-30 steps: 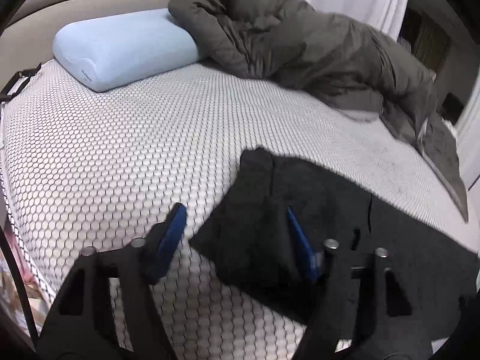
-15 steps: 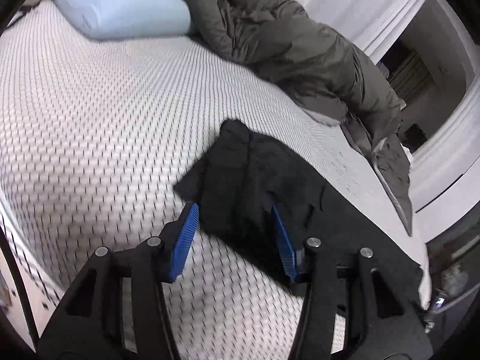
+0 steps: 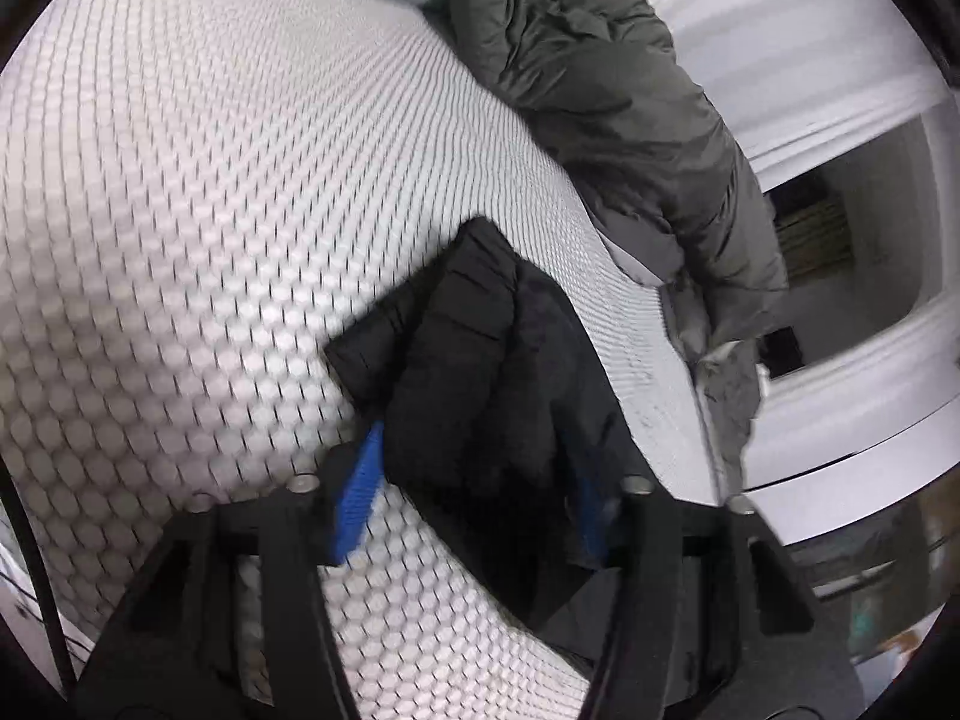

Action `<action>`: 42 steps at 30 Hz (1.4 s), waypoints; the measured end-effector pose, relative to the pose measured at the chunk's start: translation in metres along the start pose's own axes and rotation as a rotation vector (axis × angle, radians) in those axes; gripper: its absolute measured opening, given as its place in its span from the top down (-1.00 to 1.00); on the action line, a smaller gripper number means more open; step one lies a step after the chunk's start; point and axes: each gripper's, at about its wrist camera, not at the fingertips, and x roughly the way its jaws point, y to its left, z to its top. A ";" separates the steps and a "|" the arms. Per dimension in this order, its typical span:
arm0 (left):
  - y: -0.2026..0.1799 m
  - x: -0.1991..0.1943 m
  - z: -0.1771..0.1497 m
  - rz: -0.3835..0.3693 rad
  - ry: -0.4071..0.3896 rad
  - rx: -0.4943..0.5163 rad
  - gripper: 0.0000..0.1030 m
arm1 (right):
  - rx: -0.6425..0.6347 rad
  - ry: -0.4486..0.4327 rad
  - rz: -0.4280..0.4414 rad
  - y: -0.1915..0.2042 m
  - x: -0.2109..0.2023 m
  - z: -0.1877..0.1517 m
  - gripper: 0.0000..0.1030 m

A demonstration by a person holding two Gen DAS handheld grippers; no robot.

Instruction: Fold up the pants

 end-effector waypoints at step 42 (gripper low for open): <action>-0.114 0.086 0.032 0.369 0.105 0.572 -0.24 | -0.089 -0.010 0.061 0.014 -0.010 0.007 -0.95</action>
